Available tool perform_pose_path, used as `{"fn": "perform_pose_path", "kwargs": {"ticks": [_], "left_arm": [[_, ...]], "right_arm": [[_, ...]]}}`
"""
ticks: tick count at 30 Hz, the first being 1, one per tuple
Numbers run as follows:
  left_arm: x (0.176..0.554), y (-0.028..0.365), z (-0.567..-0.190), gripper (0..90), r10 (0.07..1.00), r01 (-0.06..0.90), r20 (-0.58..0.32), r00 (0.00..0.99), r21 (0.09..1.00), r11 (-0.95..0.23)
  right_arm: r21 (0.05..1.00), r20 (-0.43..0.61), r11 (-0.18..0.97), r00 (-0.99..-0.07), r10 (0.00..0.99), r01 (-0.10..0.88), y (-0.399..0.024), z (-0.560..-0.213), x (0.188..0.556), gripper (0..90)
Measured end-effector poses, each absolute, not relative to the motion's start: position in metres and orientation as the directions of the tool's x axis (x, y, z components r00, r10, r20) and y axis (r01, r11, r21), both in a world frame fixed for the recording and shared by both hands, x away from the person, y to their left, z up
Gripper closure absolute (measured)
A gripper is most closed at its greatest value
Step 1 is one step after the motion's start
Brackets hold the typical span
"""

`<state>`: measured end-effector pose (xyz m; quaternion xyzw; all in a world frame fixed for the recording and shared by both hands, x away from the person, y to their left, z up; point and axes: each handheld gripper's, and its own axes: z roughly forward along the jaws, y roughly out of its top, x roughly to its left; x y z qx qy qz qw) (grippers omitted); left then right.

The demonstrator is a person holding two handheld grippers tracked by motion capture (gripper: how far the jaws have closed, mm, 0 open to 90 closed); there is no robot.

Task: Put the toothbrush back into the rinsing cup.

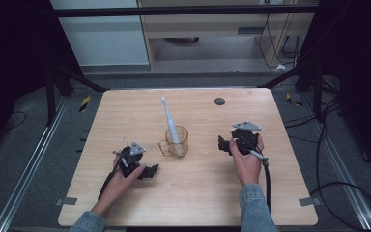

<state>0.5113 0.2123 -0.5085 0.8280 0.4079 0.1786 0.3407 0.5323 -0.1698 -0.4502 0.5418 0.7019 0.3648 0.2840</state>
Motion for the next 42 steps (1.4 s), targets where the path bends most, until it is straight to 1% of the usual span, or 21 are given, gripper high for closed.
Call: {"fn": "perform_pose_path", "kwargs": {"ticks": [10, 13, 14, 19, 26, 32, 42], "left_arm": [[0.511, 0.212, -0.508, 0.0, 0.797, 0.554, 0.018, 0.603, 0.71, -0.435], [0.511, 0.212, -0.508, 0.0, 0.797, 0.554, 0.018, 0.603, 0.71, -0.435], [0.511, 0.212, -0.508, 0.0, 0.797, 0.554, 0.018, 0.604, 0.71, -0.436], [0.511, 0.212, -0.508, 0.0, 0.797, 0.554, 0.018, 0.604, 0.71, -0.436], [0.511, 0.212, -0.508, 0.0, 0.797, 0.554, 0.018, 0.604, 0.71, -0.436], [0.511, 0.212, -0.508, 0.0, 0.797, 0.554, 0.018, 0.604, 0.71, -0.436], [0.511, 0.213, -0.508, 0.0, 0.795, 0.553, 0.018, 0.606, 0.71, -0.437]], "right_arm": [[0.794, 0.0, 0.123, -0.202, 0.979, 0.596, -0.187, -0.467, 0.536, 7.9], [0.781, -0.002, 0.124, -0.197, 0.98, 0.612, -0.191, -0.473, 0.539, 7.8], [0.775, -0.019, 0.141, -0.2, 0.98, 0.616, -0.192, -0.477, 0.54, 7.8], [0.759, -0.02, 0.141, -0.194, 0.981, 0.636, -0.194, -0.484, 0.546, 7.7], [0.755, 0.01, 0.096, -0.157, 0.988, 0.649, -0.199, -0.496, 0.555, 8.2], [0.759, 0.01, 0.079, -0.133, 0.991, 0.647, -0.205, -0.504, 0.56, 8.3], [0.772, 0.065, -0.015, -0.055, 0.996, 0.635, -0.215, -0.508, 0.568, 9.3]]}}
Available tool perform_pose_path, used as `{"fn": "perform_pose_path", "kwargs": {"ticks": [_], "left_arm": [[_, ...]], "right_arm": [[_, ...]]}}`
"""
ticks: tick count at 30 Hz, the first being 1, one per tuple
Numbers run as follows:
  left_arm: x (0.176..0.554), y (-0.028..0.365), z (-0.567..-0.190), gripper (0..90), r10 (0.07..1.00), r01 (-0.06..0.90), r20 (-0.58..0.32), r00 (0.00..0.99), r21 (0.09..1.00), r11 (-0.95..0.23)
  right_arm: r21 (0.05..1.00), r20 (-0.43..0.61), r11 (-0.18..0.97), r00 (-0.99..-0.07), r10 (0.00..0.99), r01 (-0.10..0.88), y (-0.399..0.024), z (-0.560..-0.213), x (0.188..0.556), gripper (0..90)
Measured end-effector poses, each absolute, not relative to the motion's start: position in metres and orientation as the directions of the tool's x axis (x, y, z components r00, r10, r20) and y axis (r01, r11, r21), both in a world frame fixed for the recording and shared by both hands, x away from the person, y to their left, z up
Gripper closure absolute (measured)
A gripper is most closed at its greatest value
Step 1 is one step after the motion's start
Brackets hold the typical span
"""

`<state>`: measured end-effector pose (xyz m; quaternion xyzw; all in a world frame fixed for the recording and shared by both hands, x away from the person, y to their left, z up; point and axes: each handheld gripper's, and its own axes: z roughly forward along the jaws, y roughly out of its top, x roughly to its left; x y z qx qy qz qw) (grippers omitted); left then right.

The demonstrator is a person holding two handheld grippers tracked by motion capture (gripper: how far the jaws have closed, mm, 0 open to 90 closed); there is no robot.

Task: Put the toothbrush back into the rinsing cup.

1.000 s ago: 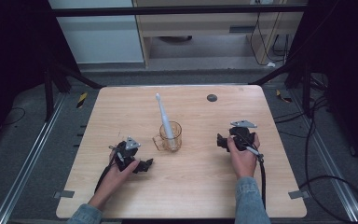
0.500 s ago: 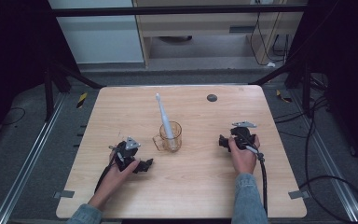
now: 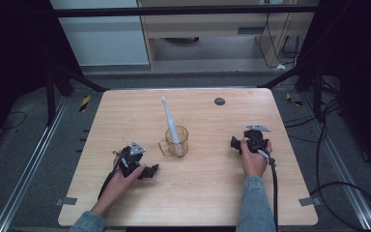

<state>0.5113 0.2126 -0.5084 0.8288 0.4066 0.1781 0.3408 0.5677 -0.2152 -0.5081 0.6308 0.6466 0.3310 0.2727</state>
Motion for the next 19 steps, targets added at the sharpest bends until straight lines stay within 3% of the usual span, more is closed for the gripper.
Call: {"fn": "perform_pose_path", "kwargs": {"ticks": [6, 12, 19], "left_arm": [[0.5113, 0.2126, -0.5085, 0.0, 0.795, 0.552, 0.018, 0.606, 0.71, -0.437], [0.5112, 0.2126, -0.5085, 0.0, 0.795, 0.552, 0.019, 0.606, 0.709, -0.438], [0.5113, 0.2126, -0.5083, 0.0, 0.796, 0.553, 0.018, 0.605, 0.709, -0.437]], "right_arm": [[0.75, 0.064, -0.022, -0.039, 0.997, 0.661, -0.2178, -0.5094, 0.5693, 8.2], [0.738, -0.001, 0.035, -0.05, 0.999, 0.674, -0.2129, -0.5104, 0.5696, 7.3], [0.722, 0.015, -0.028, 0.025, 1.0, 0.691, -0.2093, -0.5107, 0.5685, 0.3]]}}
